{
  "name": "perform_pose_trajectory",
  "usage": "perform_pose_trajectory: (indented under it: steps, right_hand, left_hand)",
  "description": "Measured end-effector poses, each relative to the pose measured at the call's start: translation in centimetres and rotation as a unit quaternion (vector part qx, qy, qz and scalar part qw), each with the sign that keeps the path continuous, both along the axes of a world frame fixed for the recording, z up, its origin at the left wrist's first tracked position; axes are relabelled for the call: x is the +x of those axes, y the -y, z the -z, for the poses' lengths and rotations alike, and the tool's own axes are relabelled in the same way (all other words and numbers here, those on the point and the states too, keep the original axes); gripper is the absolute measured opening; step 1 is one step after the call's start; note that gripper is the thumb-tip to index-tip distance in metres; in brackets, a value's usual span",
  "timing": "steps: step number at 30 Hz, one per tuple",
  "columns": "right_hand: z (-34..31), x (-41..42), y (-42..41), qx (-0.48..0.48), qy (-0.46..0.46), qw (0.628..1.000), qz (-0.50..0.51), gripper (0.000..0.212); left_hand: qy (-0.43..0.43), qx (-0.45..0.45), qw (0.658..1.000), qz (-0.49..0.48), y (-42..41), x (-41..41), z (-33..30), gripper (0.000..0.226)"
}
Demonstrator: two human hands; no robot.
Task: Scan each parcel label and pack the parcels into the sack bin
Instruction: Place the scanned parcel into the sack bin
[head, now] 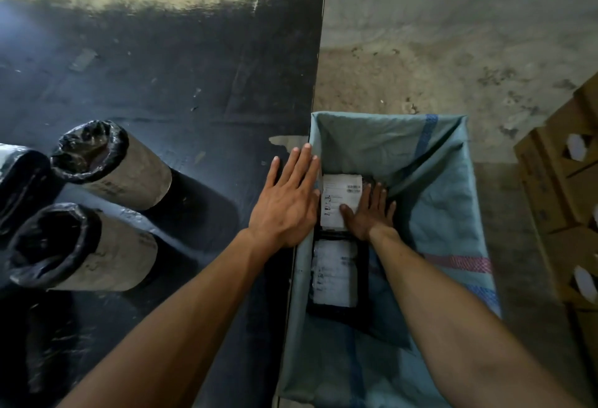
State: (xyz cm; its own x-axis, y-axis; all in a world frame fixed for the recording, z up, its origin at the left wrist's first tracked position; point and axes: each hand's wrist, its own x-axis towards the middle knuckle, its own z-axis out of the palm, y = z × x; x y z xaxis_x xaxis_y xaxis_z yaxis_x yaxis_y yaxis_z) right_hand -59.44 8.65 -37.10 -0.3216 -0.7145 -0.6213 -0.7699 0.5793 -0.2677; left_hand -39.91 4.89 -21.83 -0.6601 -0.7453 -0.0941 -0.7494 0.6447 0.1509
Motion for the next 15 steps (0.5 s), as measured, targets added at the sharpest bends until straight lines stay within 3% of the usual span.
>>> perform_pose_trajectory:
  steps: [7, 15]
  right_hand:
    - [-2.7, 1.8, -2.7, 0.035, 0.027, 0.999, 0.021, 0.088]
    - [-9.9, 4.2, -5.5, -0.046, 0.059, 0.997, 0.021, 0.088]
  left_hand:
    - [-0.013, -0.007, 1.0, 0.008, 0.1, 0.3, 0.6, 0.063]
    - [-0.105, 0.026, 0.994, -0.02, -0.4, 0.2, 0.0, 0.059]
